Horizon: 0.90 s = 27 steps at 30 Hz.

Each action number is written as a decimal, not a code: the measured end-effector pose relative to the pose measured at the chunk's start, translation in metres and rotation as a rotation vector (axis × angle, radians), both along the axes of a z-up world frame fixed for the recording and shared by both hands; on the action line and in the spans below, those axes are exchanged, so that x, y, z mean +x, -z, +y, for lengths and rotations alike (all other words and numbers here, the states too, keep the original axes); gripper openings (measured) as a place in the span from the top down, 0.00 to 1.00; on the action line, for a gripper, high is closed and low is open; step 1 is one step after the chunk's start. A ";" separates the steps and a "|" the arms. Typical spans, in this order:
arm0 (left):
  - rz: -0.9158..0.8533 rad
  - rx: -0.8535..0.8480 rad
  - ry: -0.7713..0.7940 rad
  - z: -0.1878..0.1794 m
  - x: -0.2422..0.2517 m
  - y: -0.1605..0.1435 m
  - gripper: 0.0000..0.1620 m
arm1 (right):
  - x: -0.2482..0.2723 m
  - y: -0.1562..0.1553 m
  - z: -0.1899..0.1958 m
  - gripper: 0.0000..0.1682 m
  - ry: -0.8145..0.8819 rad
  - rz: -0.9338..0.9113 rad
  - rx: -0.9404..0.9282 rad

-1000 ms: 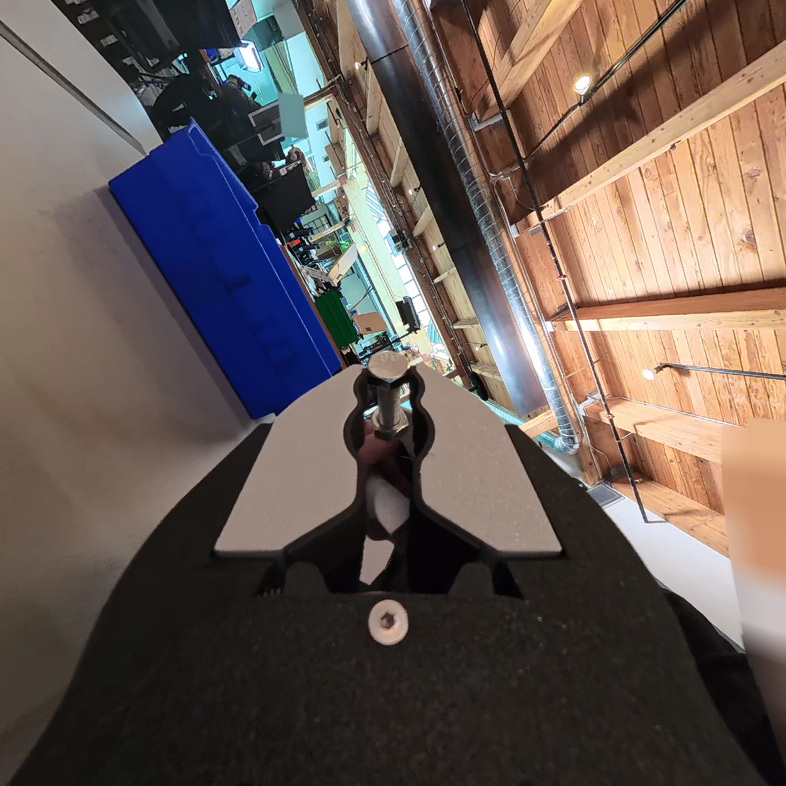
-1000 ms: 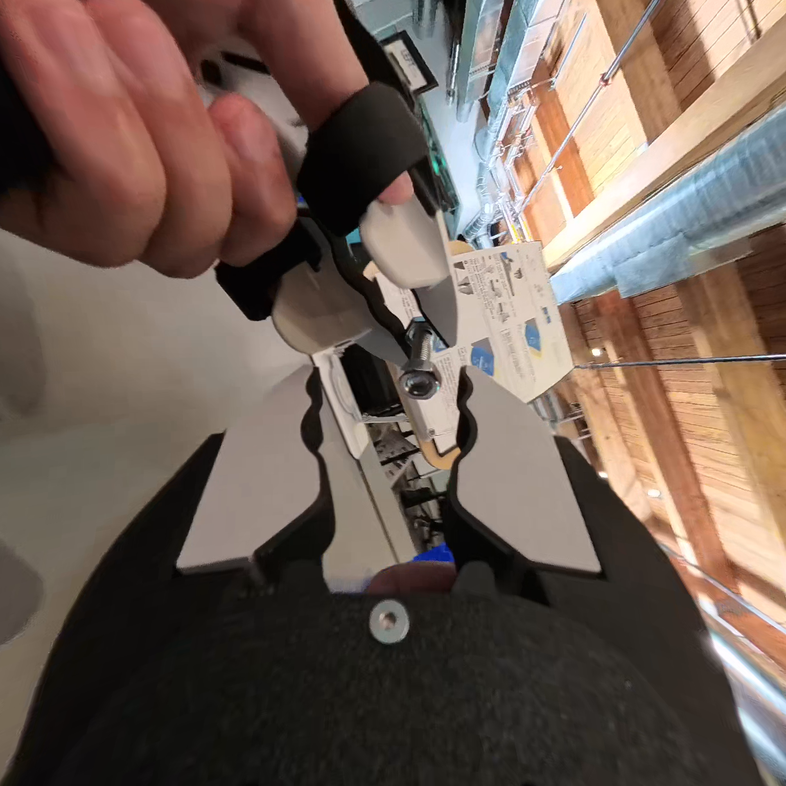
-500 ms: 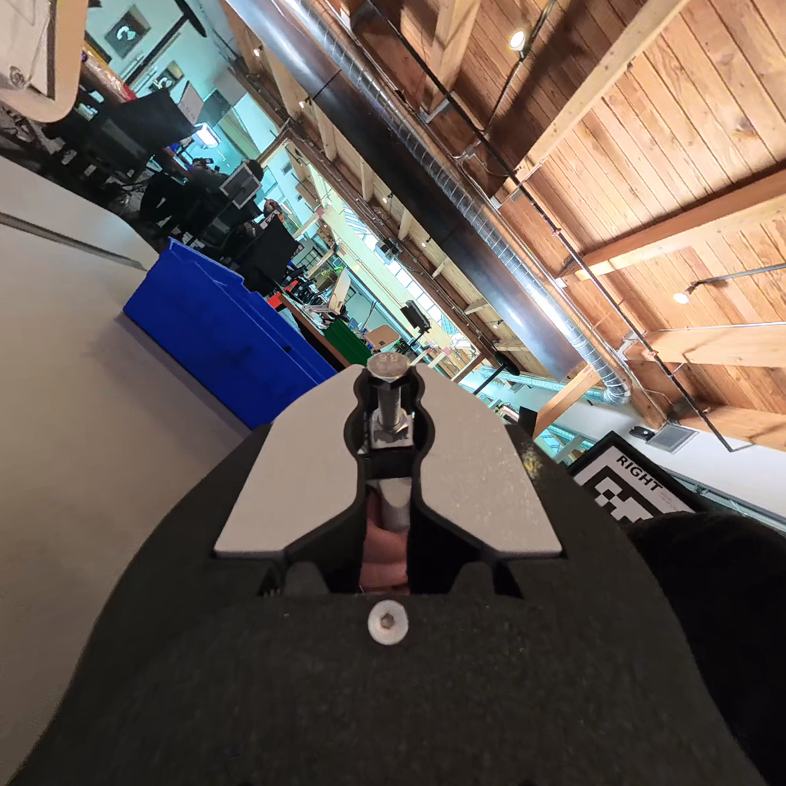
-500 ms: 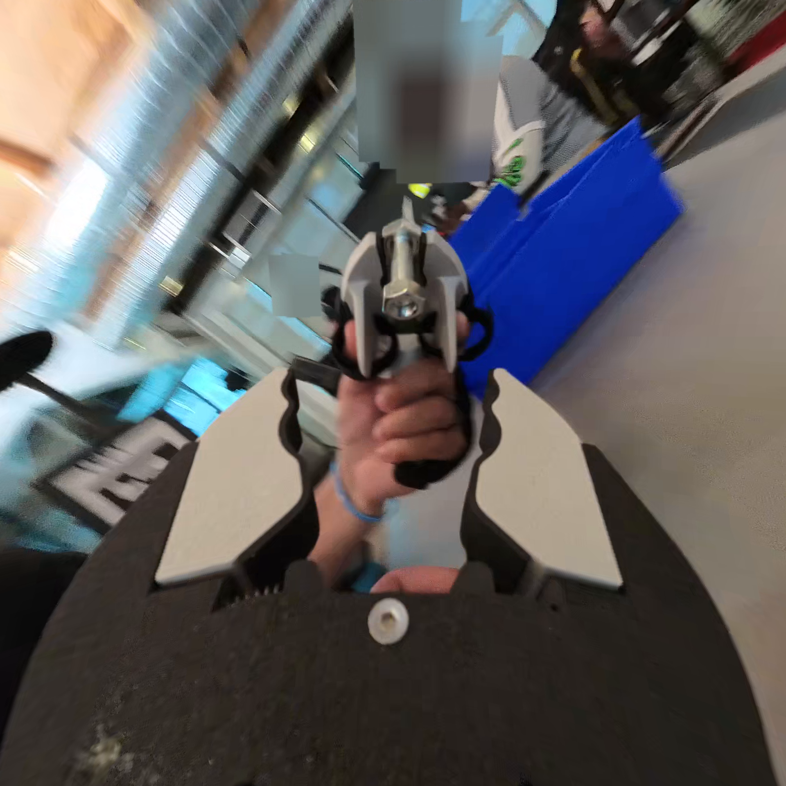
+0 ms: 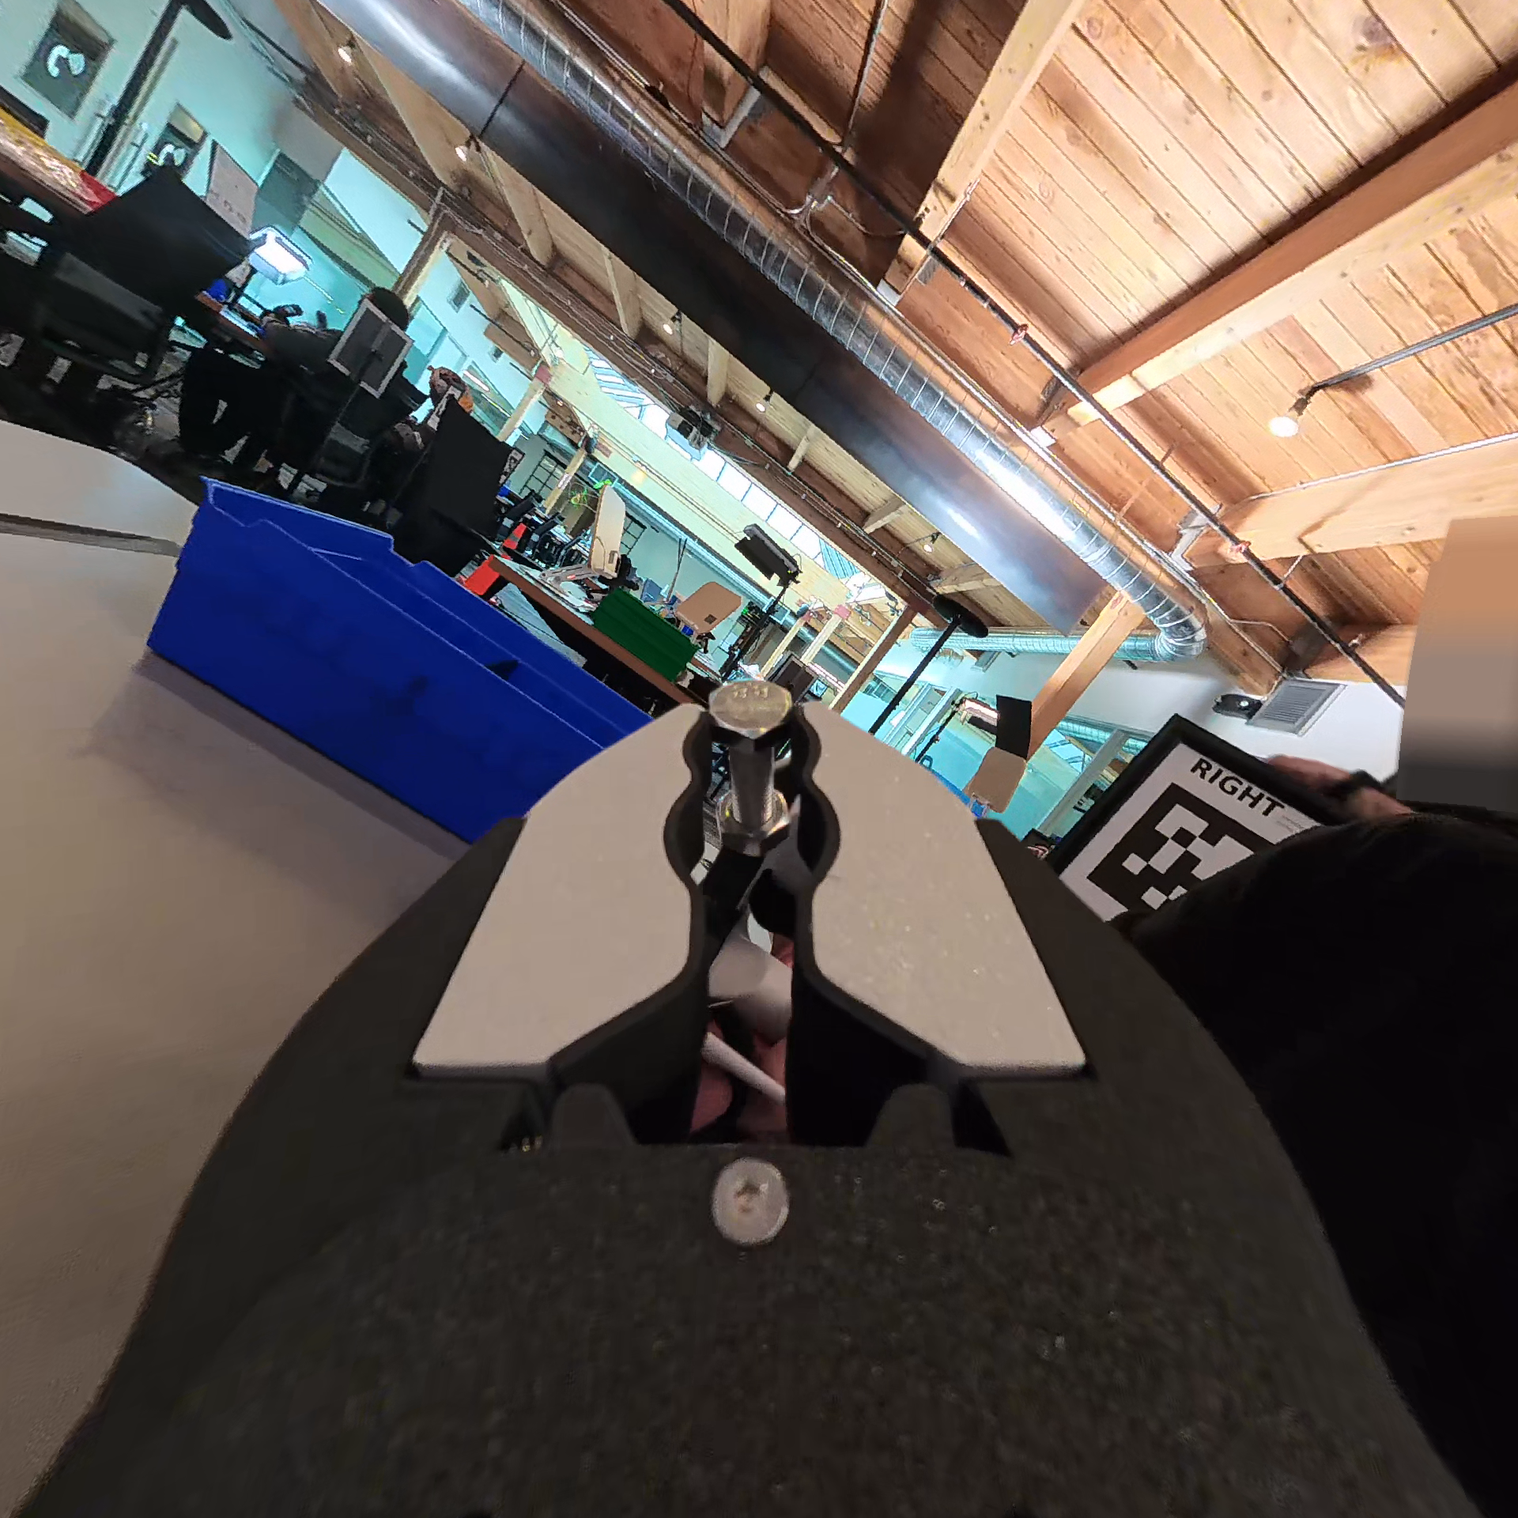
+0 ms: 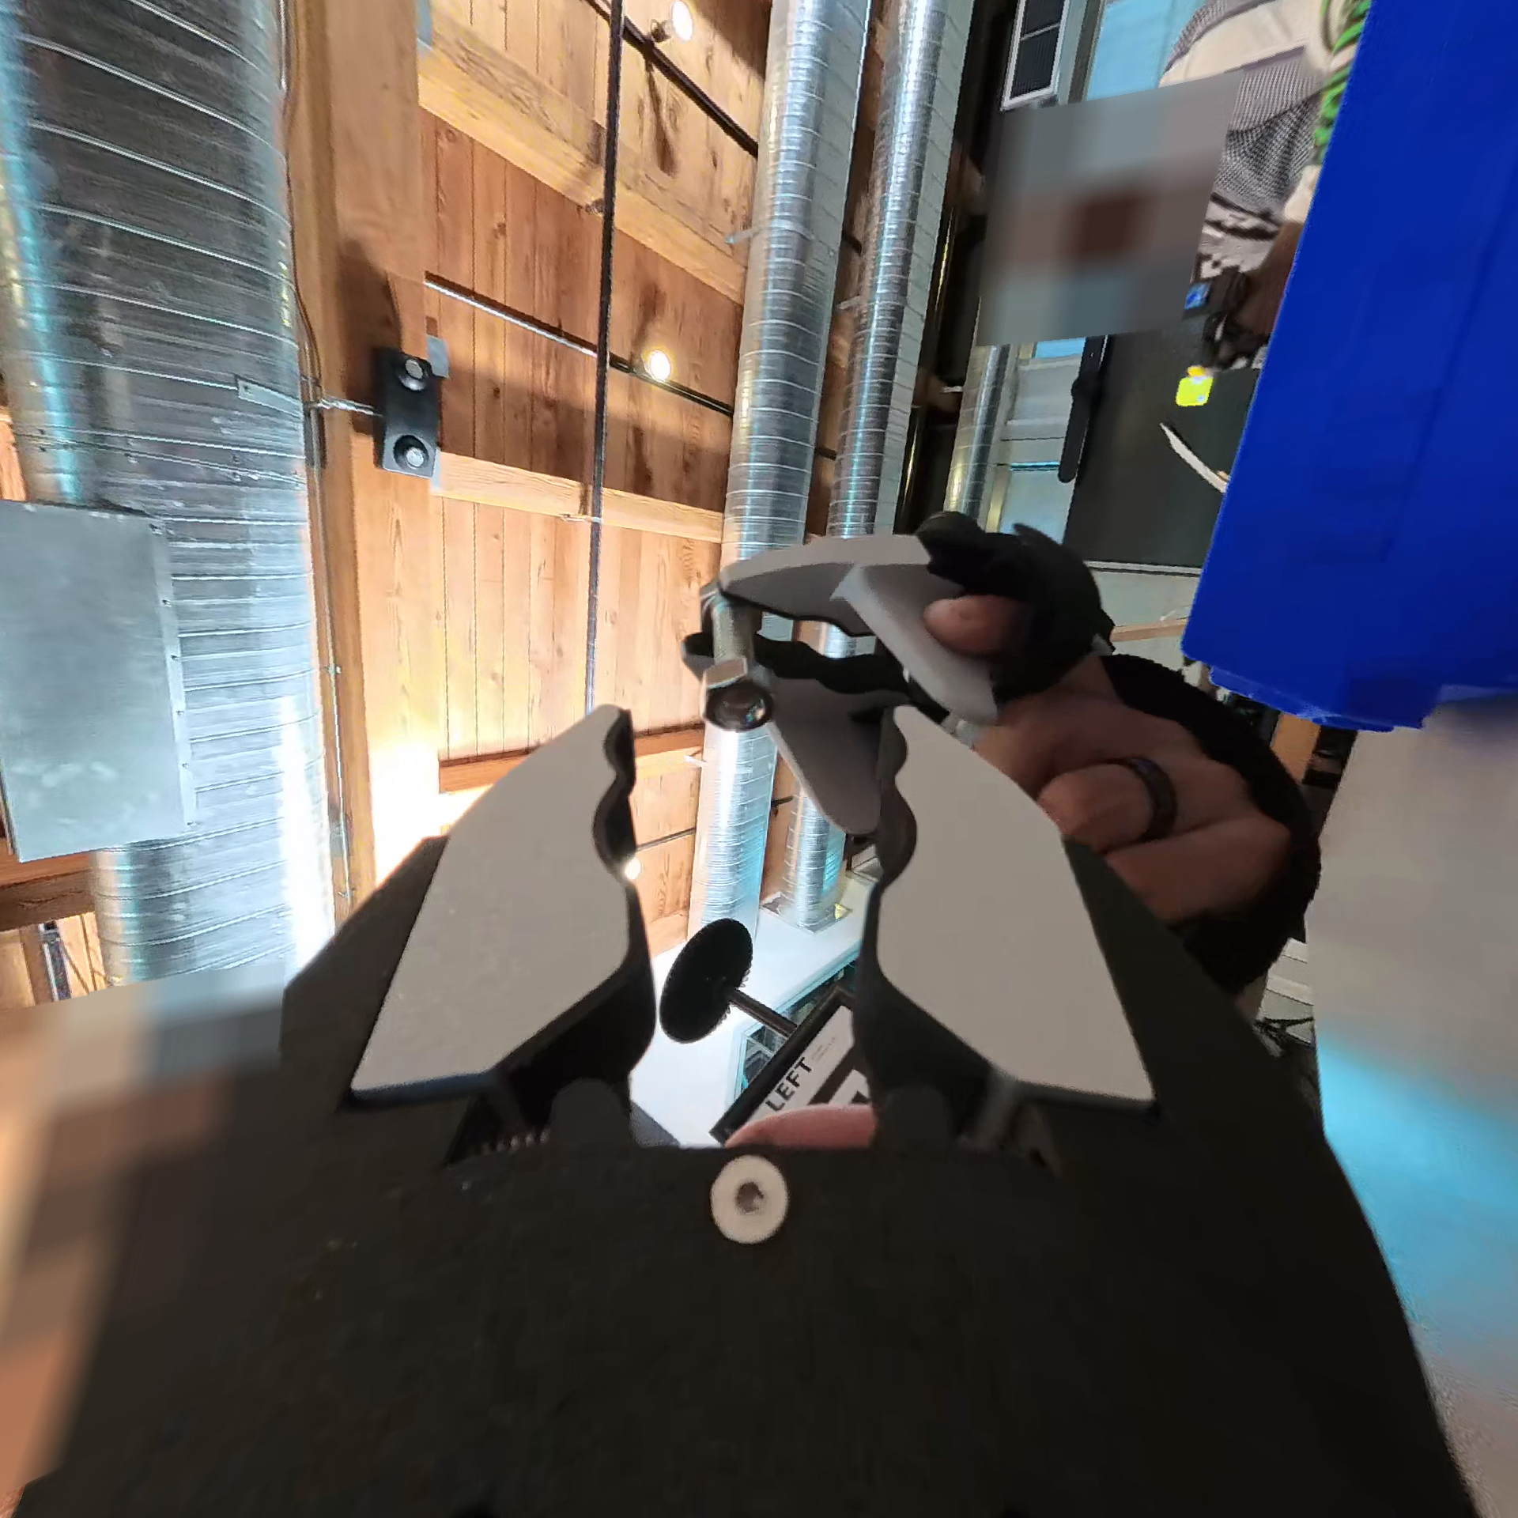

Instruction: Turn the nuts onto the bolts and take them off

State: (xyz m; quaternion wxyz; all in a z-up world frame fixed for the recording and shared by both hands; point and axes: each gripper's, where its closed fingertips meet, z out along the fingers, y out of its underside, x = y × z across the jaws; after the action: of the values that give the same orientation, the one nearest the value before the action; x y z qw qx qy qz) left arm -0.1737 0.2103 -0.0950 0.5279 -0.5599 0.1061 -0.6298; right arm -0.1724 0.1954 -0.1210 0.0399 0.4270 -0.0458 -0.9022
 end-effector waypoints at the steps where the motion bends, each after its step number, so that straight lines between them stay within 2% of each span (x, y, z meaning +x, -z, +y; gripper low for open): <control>1: 0.007 -0.001 -0.001 0.000 0.002 0.001 0.90 | 0.000 0.001 0.000 0.68 -0.002 0.001 -0.001; 11: 0.059 -0.012 -0.010 0.003 0.010 0.010 0.89 | 0.005 0.004 0.007 0.89 0.033 0.030 -0.010; 22: 0.092 0.017 -0.042 0.003 0.011 0.009 0.90 | 0.005 0.004 0.005 0.89 -0.018 0.065 -0.037; 25: 0.094 0.026 -0.035 0.001 0.012 0.007 0.90 | 0.004 0.004 0.001 0.84 -0.034 0.071 -0.040; 27: 0.104 0.027 -0.038 0.001 0.013 0.008 0.90 | 0.005 0.003 0.002 0.86 -0.027 0.083 -0.044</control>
State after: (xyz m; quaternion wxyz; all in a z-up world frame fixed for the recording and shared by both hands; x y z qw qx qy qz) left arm -0.1604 0.2113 -0.1029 0.5410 -0.5866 0.1313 -0.5882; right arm -0.1678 0.1971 -0.1245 0.0632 0.3887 -0.0585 -0.9173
